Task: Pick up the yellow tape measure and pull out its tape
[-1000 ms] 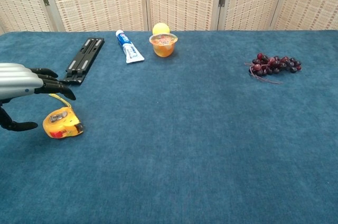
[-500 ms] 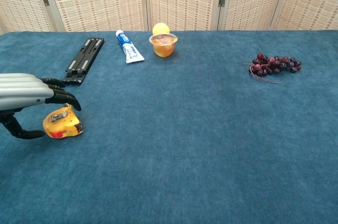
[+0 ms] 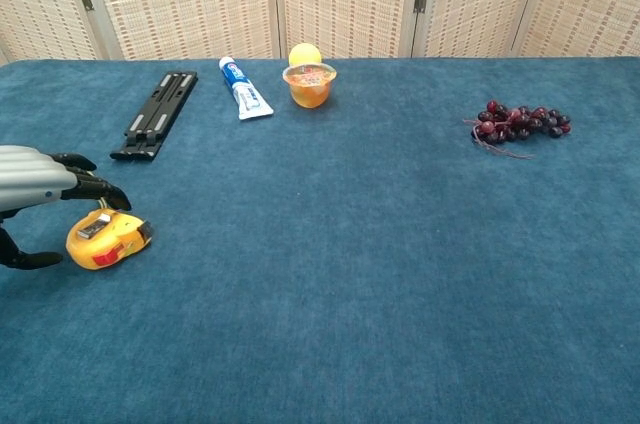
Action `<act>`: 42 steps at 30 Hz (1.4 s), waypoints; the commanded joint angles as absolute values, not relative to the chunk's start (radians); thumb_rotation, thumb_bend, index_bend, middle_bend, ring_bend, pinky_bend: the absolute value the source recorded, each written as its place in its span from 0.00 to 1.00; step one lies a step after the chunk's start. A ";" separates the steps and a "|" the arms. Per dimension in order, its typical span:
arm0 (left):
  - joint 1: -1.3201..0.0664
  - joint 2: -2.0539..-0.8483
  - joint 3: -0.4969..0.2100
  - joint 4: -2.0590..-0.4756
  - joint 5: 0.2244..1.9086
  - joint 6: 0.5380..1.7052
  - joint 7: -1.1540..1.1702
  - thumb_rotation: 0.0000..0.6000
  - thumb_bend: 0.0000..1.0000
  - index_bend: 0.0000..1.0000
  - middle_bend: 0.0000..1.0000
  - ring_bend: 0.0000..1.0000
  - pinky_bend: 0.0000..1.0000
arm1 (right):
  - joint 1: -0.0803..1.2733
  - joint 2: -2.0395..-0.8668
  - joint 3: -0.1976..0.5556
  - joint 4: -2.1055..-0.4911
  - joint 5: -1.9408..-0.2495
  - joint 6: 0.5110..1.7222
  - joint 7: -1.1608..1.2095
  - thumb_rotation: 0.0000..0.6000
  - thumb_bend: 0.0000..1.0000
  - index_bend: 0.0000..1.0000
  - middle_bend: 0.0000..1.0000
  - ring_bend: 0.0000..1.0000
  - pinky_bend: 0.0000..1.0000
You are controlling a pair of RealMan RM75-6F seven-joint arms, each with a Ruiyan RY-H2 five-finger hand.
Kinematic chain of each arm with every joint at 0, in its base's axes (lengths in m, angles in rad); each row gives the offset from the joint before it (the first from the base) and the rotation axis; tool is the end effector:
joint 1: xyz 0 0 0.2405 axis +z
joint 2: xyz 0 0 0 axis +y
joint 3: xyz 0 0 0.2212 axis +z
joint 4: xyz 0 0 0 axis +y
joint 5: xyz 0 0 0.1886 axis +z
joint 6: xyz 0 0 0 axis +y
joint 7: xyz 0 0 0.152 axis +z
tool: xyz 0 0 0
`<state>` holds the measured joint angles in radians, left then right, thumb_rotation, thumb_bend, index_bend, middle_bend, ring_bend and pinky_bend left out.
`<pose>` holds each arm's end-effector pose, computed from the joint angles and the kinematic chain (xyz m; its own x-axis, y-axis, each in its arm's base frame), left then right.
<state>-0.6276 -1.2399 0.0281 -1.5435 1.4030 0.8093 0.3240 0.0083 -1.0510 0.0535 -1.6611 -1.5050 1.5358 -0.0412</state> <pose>-0.2085 0.2750 0.0412 0.7656 0.3303 0.5520 0.6330 -0.5401 -0.5547 -0.2763 -0.1640 0.1855 0.4512 0.0196 0.8922 -0.8915 0.0541 0.4497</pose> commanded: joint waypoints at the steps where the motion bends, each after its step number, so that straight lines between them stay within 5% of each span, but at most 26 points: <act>1: -0.622 -1.255 0.026 -1.540 1.383 0.821 0.344 1.00 0.40 0.14 0.21 0.20 0.05 | 0.007 -1.049 0.054 -1.661 -1.505 1.537 -0.041 1.00 0.23 0.10 0.15 0.18 0.15; 24: -0.596 -1.327 0.040 -1.477 1.394 0.895 0.363 1.00 0.39 0.20 0.23 0.24 0.07 | -0.002 -1.046 0.053 -1.665 -1.494 1.537 -0.042 1.00 0.23 0.10 0.15 0.18 0.15; 37: -0.579 -1.371 0.019 -1.406 1.457 0.991 0.271 1.00 0.39 0.44 0.44 0.41 0.16 | 0.020 -1.037 0.055 -1.685 -1.520 1.518 -0.057 1.00 0.23 0.10 0.15 0.18 0.15; 42: -0.586 -1.337 -0.004 -1.447 1.477 1.019 0.206 1.00 0.39 0.45 0.46 0.43 0.18 | 0.073 -1.012 0.059 -1.727 -1.573 1.468 -0.047 1.00 0.23 0.10 0.15 0.18 0.15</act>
